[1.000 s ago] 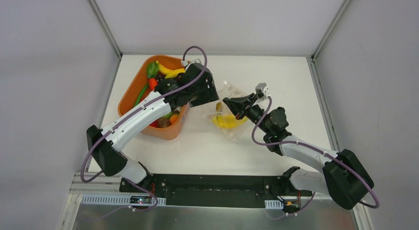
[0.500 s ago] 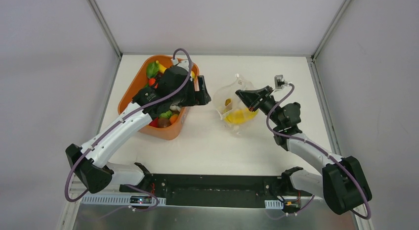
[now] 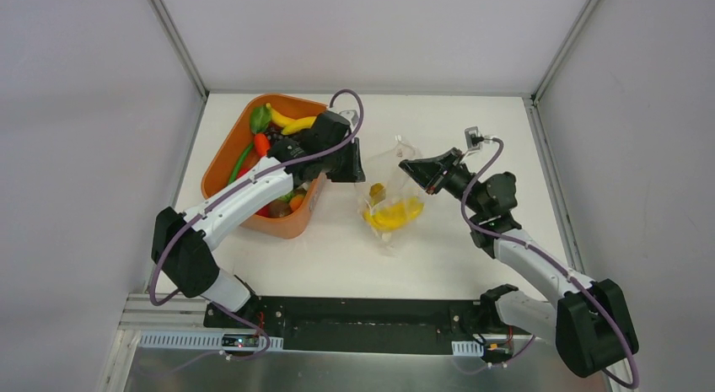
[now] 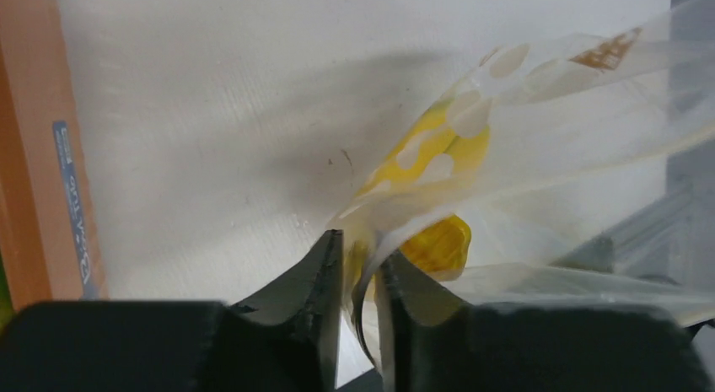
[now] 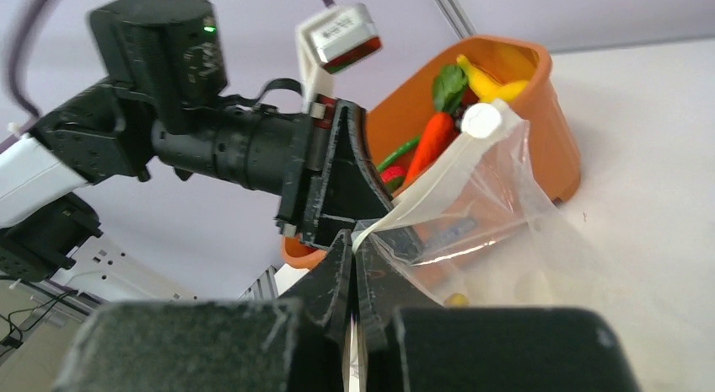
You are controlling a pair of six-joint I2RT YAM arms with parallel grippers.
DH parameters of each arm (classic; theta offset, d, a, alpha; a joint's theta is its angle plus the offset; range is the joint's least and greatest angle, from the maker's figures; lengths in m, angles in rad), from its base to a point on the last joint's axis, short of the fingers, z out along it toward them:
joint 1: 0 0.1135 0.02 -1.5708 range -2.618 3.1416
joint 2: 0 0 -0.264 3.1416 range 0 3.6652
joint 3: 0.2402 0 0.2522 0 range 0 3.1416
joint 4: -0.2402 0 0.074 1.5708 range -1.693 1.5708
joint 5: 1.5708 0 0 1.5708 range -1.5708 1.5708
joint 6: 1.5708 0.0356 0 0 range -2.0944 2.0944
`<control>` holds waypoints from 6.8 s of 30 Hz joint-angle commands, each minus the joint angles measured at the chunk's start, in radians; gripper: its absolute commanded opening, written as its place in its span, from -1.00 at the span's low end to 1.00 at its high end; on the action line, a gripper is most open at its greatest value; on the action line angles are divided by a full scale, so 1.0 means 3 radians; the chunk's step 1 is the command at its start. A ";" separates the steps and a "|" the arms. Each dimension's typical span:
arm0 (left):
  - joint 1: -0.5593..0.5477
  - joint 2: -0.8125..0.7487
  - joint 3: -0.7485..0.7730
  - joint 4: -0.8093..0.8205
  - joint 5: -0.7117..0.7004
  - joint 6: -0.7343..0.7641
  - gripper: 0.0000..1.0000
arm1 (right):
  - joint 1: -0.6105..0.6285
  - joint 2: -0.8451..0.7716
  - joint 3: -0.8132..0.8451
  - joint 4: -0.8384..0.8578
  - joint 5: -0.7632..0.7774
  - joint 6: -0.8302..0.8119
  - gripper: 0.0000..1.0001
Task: Place the food in the zip-top bag and seal the zipper
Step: Adjust the zipper food storage bag at the center of the board, then pick up the fake fruit from the bin, then place the fake fruit in the zipper food storage bag.
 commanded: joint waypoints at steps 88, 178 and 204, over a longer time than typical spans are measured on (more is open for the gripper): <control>0.1820 0.1104 0.0387 0.0580 -0.1203 -0.2849 0.49 | -0.0062 0.0299 0.1445 -0.3004 0.0102 0.0135 -1.00; -0.0627 0.0335 -0.0065 0.3148 -0.2791 -0.1159 -0.64 | 0.0517 0.0289 0.1741 -0.3339 0.1577 0.1051 -1.00; -0.0671 0.0437 -0.0059 0.3056 -0.3283 0.0206 -0.57 | 0.0433 0.0336 0.1842 -0.3183 0.1068 0.1276 -1.00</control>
